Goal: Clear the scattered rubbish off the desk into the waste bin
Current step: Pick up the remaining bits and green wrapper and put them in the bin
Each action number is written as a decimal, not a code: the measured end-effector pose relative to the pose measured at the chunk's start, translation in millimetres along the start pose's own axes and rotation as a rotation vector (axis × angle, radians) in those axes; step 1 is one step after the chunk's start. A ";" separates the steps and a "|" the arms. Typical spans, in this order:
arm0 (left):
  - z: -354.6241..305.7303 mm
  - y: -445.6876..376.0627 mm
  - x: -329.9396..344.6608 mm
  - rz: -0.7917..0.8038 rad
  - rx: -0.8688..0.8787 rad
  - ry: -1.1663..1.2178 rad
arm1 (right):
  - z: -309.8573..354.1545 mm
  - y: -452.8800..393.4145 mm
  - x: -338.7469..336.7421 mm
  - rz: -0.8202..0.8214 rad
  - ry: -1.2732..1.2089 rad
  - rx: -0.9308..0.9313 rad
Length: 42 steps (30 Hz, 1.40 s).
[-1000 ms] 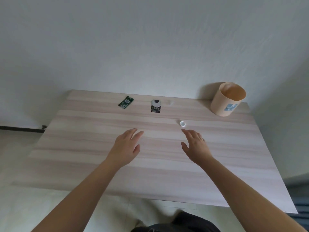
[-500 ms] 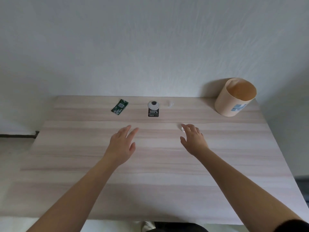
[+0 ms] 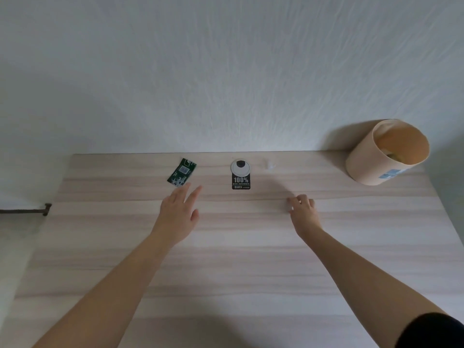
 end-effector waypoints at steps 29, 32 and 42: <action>67.0 -75.7 81.5 0.011 -0.028 0.075 | 74.7 -114.7 5.3 0.064 0.126 0.091; 65.4 -64.3 73.2 -0.038 -0.017 0.109 | 74.3 -99.4 -0.6 -0.053 -0.232 0.201; 29.0 4.8 33.5 -0.029 -0.007 0.289 | 79.0 24.3 -36.0 -0.082 -0.502 0.070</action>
Point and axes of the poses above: each hand's wrist, its own y-axis away from the middle knuckle, its own x-axis out of the palm, z = x × y, the point moved 3 cm from there along -y, towards the middle knuckle, and after that the axes turned 12 degrees about -y, right-handed, at the moved point
